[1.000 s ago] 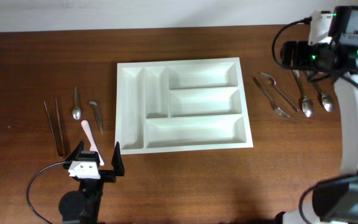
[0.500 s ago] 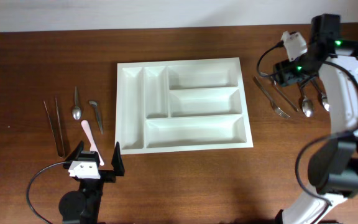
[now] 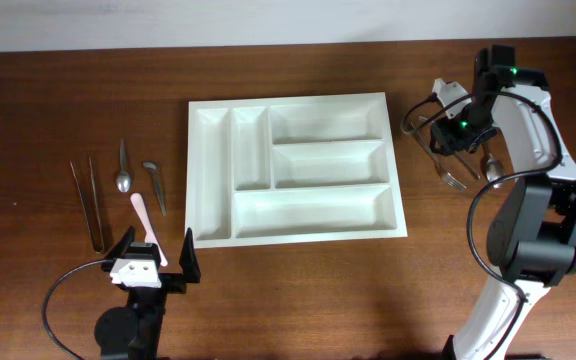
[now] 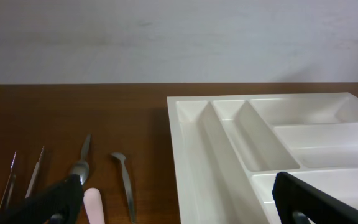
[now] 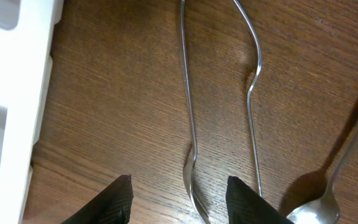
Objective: Pack container
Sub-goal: 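Move the right gripper over the right-side cutlery and grasp the fork, then carry the fork with the right gripper into the tray's middle compartment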
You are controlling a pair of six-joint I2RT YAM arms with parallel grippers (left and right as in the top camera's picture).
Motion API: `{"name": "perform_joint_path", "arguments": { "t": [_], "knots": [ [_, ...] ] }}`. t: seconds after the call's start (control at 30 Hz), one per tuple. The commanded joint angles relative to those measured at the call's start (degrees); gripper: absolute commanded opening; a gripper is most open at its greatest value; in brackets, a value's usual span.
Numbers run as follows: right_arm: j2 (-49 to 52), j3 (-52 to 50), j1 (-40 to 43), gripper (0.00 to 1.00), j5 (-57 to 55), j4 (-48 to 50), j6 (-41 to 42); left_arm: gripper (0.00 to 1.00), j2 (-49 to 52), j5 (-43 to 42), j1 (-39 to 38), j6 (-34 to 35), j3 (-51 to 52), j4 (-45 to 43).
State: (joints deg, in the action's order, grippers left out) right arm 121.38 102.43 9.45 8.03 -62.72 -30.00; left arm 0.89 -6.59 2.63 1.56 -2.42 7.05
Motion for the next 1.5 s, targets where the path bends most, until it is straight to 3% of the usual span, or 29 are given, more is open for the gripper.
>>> {"name": "perform_joint_path", "arguments": {
  "t": [0.0,1.03,1.2,1.27,1.47],
  "knots": [
    [1.9,0.9,0.4,0.49,-0.6,0.5,-0.3,0.99,-0.5,0.5,-0.2,0.2,0.5,-0.2],
    [10.3,-1.0,0.3,0.29,-1.0,2.5,0.0,0.99,-0.5,0.5,-0.2,0.2,0.5,-0.2],
    [10.3,-1.0,0.3,0.15,-1.0,3.8,0.0,0.99,-0.5,0.5,-0.2,0.2,0.5,-0.2],
    [10.3,-1.0,0.3,0.04,-1.2,4.3,0.0,0.99,-0.5,0.5,-0.2,0.2,0.5,-0.2],
    [10.1,1.5,0.2,0.04,-0.2,3.5,0.4,0.99,-0.5,0.5,-0.2,0.2,0.5,-0.2]
  ]
}}
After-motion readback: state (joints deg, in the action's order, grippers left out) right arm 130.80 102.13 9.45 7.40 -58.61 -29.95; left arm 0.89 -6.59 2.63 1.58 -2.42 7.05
